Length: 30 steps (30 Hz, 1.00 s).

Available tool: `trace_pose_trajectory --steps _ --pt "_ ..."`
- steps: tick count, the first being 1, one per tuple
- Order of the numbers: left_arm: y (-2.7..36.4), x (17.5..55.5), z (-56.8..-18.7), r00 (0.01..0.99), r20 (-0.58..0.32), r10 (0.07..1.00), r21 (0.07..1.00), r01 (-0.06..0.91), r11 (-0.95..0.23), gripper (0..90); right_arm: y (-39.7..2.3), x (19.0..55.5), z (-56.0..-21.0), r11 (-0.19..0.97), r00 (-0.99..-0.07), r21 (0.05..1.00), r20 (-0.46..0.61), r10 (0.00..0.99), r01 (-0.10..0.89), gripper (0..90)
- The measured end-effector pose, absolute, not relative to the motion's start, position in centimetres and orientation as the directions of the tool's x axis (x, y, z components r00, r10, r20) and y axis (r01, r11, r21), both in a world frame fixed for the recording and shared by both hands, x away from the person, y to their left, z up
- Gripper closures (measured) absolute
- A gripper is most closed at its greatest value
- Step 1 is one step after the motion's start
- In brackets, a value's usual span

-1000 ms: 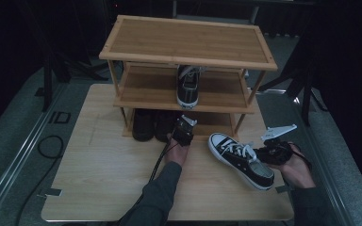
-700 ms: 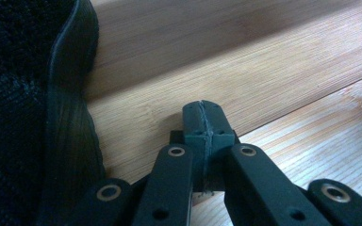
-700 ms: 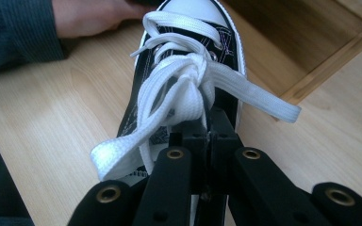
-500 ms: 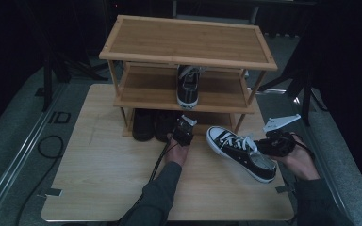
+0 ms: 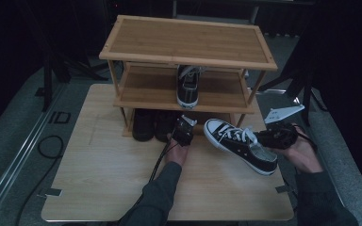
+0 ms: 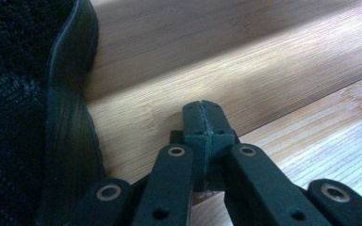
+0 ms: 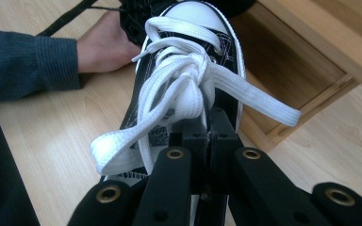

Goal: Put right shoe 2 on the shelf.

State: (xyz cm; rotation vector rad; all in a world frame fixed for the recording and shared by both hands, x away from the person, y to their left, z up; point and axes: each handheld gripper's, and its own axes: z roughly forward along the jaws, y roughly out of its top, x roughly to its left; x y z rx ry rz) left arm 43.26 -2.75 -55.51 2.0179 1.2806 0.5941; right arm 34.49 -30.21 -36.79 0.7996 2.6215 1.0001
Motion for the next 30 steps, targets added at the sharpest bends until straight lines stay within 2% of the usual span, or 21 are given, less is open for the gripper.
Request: trace_pose_trajectory --steps 20,30 --pt "-2.7 43.2 -55.5 0.418 0.028 0.908 0.736 0.606 -0.302 89.8 -28.8 34.5 -32.4 0.633 -0.851 0.696 -0.061 0.522 0.339 88.6" --pt "-2.7 43.2 -55.5 0.421 0.029 0.907 0.734 0.607 -0.306 89.8 -28.5 35.1 -30.7 0.613 -0.827 0.718 -0.093 0.554 0.330 88.6"
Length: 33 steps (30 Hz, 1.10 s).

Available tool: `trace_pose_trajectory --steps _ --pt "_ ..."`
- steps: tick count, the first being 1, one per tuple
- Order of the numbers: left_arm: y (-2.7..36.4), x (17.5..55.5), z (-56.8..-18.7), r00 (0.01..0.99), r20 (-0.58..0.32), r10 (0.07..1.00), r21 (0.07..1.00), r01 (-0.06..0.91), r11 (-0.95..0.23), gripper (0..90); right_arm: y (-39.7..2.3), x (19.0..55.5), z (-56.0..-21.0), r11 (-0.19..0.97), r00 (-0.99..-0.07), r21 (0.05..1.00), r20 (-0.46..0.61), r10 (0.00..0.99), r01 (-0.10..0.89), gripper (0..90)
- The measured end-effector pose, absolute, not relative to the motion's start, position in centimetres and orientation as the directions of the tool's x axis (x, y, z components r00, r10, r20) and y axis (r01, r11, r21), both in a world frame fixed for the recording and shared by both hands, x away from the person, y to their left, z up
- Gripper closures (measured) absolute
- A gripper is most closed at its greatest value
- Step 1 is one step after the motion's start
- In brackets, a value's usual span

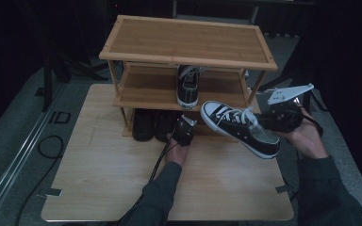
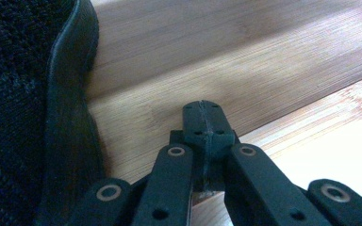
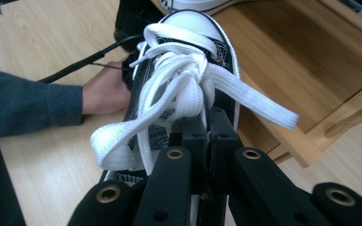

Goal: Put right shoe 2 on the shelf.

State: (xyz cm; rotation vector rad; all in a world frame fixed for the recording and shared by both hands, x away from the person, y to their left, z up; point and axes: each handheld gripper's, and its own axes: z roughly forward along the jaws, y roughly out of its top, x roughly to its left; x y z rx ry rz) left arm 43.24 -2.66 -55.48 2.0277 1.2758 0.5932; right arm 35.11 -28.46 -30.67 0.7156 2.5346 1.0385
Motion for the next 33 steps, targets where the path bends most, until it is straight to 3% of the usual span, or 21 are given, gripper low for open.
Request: trace_pose_trajectory --steps 20,33 --pt "-2.6 43.2 -55.5 0.420 0.029 0.907 0.736 0.605 -0.304 89.8 -25.9 39.3 -30.7 0.535 -0.695 0.755 -0.151 0.703 0.378 88.4" --pt "-2.6 43.2 -55.5 0.421 0.028 0.907 0.735 0.606 -0.304 89.8 -24.7 40.8 -31.2 0.505 -0.657 0.776 -0.160 0.737 0.378 88.4"
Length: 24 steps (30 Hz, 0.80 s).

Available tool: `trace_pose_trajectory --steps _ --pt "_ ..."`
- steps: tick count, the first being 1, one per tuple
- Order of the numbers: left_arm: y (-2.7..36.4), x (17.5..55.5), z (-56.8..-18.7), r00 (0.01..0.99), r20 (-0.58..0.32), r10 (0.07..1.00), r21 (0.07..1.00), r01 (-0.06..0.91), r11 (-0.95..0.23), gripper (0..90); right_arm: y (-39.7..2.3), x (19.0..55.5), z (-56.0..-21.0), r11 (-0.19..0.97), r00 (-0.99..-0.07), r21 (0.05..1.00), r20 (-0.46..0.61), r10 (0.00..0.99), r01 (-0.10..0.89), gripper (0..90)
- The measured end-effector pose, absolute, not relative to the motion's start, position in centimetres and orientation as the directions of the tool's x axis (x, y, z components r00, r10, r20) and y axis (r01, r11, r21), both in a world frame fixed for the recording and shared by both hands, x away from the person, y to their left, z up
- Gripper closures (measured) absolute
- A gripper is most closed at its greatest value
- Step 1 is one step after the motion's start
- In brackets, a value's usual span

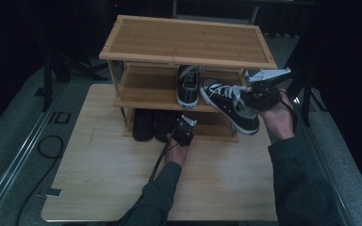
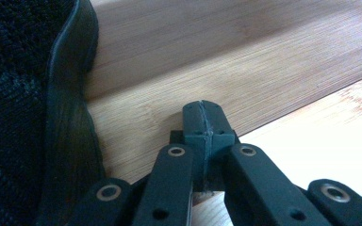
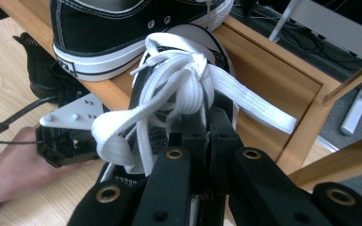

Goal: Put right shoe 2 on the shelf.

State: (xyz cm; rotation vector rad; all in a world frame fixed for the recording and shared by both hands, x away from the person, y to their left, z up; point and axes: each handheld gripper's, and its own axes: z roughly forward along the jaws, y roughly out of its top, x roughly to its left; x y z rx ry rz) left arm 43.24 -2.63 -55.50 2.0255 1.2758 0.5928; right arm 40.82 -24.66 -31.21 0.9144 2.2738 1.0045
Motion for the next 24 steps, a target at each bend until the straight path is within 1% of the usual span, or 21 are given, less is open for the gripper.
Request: trace_pose_trajectory --steps 13,18,24 --pt "-2.6 43.2 -55.5 0.420 0.029 0.907 0.735 0.606 -0.304 89.8 -23.9 41.5 -31.7 0.473 -0.622 0.793 -0.157 0.767 0.383 88.4" --pt "-2.7 43.2 -55.5 0.418 0.029 0.908 0.736 0.606 -0.302 89.8 -23.9 41.6 -31.9 0.452 -0.610 0.804 -0.145 0.779 0.386 88.3" --pt "-2.7 43.2 -55.5 0.419 0.032 0.908 0.735 0.606 -0.305 89.8 -24.4 41.9 -32.5 0.401 -0.589 0.822 -0.101 0.802 0.405 88.4"
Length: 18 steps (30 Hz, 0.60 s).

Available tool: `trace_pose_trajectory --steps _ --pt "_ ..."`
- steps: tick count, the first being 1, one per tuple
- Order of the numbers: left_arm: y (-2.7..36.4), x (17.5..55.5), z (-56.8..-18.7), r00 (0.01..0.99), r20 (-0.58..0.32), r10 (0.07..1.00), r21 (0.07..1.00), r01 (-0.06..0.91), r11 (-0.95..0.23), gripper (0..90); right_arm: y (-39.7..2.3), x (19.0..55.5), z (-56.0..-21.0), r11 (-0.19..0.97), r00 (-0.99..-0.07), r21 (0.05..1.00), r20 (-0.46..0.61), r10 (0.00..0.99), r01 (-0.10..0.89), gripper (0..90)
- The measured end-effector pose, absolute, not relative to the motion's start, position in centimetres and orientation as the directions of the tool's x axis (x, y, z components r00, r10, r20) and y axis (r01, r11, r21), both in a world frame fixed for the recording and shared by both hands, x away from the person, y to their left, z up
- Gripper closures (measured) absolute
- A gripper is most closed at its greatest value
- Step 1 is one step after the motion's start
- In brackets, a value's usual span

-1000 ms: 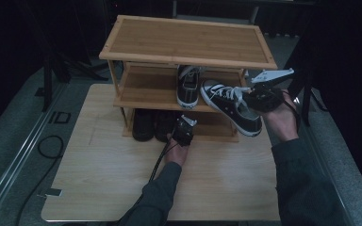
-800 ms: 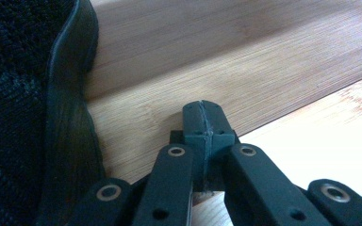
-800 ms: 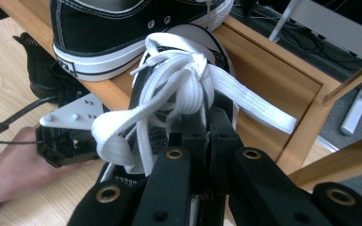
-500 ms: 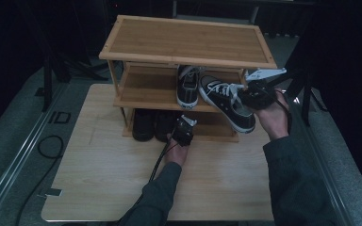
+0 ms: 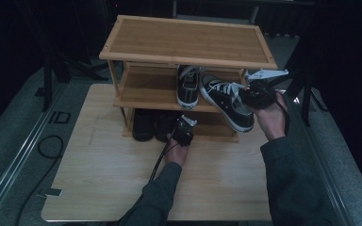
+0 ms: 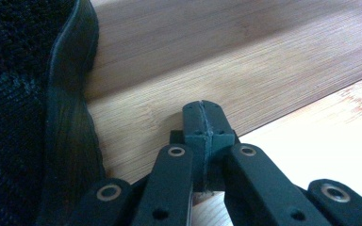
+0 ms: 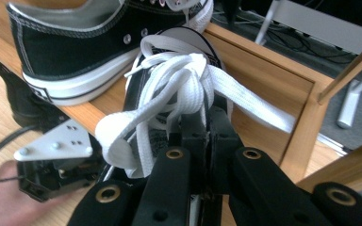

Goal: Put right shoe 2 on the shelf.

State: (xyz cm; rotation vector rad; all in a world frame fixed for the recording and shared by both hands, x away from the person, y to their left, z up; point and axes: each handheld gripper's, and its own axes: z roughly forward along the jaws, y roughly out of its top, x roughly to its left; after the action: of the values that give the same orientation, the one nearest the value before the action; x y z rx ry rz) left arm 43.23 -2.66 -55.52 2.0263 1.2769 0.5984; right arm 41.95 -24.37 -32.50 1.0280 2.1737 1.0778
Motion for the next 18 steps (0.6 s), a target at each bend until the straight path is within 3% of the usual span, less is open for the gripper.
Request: trace_pose_trajectory --steps 18 --pt "-2.64 43.23 -55.52 0.420 0.033 0.907 0.734 0.606 -0.307 89.8 -24.21 42.40 -32.87 0.342 -0.547 0.837 -0.062 0.835 0.427 87.6"
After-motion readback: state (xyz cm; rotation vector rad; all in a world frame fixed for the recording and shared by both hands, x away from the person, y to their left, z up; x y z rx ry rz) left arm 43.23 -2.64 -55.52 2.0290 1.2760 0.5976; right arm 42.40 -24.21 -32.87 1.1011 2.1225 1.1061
